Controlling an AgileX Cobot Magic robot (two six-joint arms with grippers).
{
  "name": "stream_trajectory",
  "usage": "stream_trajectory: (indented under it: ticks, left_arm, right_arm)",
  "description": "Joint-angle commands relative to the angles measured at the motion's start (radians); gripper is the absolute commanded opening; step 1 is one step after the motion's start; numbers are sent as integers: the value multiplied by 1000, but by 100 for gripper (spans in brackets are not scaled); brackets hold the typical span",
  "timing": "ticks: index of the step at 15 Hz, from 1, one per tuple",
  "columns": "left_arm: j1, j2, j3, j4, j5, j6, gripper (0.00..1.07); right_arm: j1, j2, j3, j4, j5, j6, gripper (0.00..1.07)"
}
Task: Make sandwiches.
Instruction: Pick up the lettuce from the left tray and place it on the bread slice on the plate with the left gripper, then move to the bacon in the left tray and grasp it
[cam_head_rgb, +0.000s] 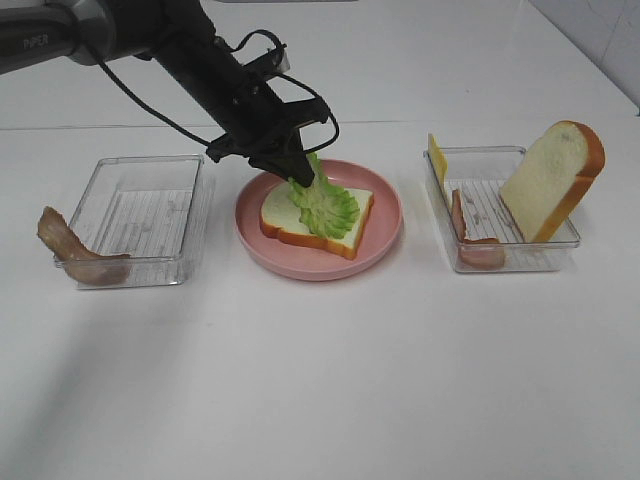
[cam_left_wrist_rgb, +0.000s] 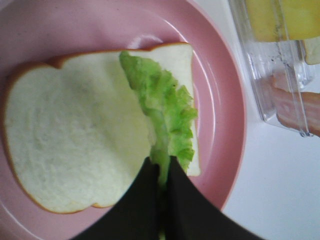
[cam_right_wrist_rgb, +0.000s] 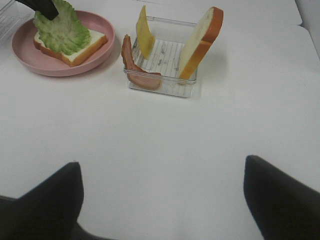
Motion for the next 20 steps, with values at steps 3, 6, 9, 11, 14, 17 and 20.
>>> stream_trajectory:
  ticks: [3,6,9,11,14,17,20]
  left_arm:
    - [3,1,-2,22,-50,-16,13]
    - [3,0,-2,22,-56,-15,53]
    - [3,-1,-12,23,-37,-15,87]
    - [3,-1,-53,72,11,-16,90]
    - [3,-1,-180,265,171,-109,89]
    - [7,-61,-201,348,175,-132,84]
    - [28,-142,-197,436,175,-147,84]
  right_arm:
    - [-6,-20,0,1,-8,-6,77]
    - [-6,-20,0,1,-8,-6,77]
    - [-6,-20,0,1,-8,-6,77]
    - [-6,-20,0,1,-8,-6,77]
    - [-6,-20,0,1,-8,-6,77]
    - [-6,-20,0,1,-8,-6,77]
    - [-6,-20,0,1,-8,-6,77]
